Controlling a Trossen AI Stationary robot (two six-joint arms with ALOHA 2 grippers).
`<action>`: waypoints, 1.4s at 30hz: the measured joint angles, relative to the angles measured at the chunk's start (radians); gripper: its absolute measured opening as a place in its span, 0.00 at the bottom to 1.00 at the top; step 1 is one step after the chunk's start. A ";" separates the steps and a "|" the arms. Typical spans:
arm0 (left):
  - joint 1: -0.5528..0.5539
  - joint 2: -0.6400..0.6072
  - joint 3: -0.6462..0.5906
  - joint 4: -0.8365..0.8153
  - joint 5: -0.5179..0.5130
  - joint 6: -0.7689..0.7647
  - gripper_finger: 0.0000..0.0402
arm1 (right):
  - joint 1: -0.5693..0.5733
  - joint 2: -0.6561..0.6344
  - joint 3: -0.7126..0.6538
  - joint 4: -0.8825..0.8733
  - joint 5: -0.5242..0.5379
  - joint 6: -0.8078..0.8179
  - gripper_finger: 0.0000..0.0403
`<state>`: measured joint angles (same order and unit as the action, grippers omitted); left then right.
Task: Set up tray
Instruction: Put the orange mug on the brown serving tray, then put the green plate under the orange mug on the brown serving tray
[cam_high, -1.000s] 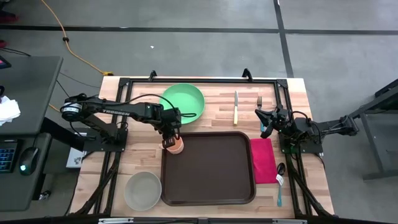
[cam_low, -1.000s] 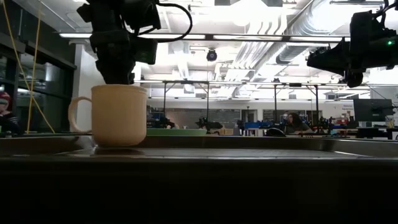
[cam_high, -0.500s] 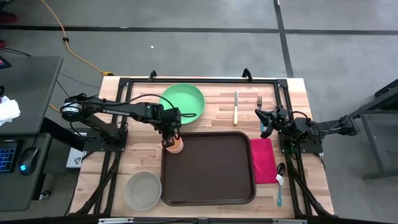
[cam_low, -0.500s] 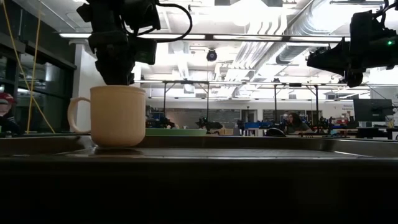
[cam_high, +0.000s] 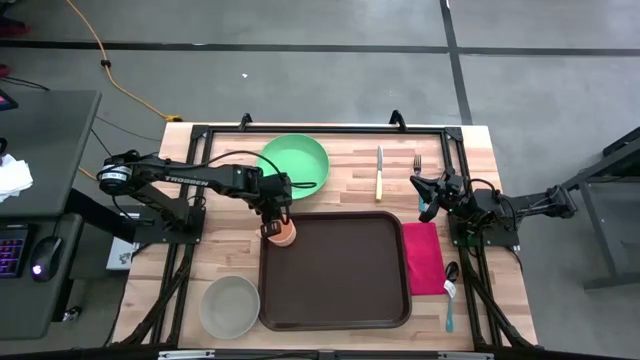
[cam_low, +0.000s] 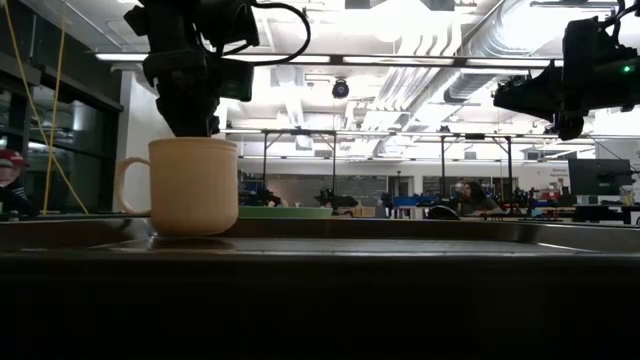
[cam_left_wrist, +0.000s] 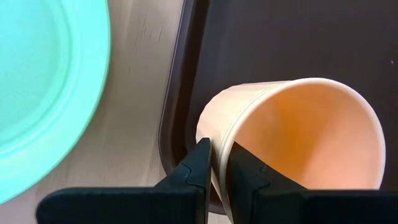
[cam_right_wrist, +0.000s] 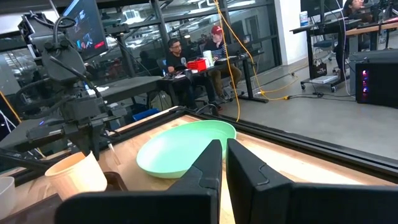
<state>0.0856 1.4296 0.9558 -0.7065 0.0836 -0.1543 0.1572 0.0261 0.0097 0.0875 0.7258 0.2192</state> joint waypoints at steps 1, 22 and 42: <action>0.000 0.000 0.000 0.000 0.000 0.000 0.17 | 0.000 0.000 0.000 0.000 0.000 0.000 0.00; 0.000 -0.001 0.000 -0.003 0.014 -0.008 0.50 | 0.000 0.000 0.000 0.000 0.000 -0.001 0.00; 0.000 -0.002 0.107 -0.173 -0.030 0.024 0.49 | 0.000 0.000 0.000 0.000 0.000 0.000 0.00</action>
<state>0.0856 1.4277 1.0626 -0.8796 0.0535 -0.1305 0.1571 0.0257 0.0097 0.0875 0.7258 0.2192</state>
